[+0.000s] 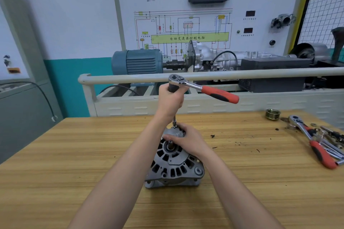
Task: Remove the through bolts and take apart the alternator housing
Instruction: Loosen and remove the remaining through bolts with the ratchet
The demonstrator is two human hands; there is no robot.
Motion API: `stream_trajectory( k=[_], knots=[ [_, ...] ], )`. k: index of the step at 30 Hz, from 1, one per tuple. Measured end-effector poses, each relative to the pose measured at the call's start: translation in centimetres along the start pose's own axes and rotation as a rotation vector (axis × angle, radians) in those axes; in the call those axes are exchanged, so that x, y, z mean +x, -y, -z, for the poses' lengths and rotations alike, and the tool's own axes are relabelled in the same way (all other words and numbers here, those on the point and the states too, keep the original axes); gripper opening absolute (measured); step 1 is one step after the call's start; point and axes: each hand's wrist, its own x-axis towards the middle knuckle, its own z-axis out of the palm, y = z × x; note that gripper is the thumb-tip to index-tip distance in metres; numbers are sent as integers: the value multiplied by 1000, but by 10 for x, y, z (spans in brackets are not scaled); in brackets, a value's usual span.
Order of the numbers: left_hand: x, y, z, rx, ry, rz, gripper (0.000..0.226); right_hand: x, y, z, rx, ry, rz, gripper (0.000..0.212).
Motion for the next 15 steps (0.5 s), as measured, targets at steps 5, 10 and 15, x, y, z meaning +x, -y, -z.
stream_trajectory(
  k=[5, 10, 15],
  knots=[
    [5, 2, 1, -54, 36, 17, 43, 0, 0, 1, 19, 12, -16, 78],
    [8, 3, 4, -70, 77, 38, 48, 0, 1, 0, 15, 10, -25, 82],
    [10, 2, 6, -37, 140, 57, 45, -1, 2, 1, 26, 15, -31, 82]
  ],
)
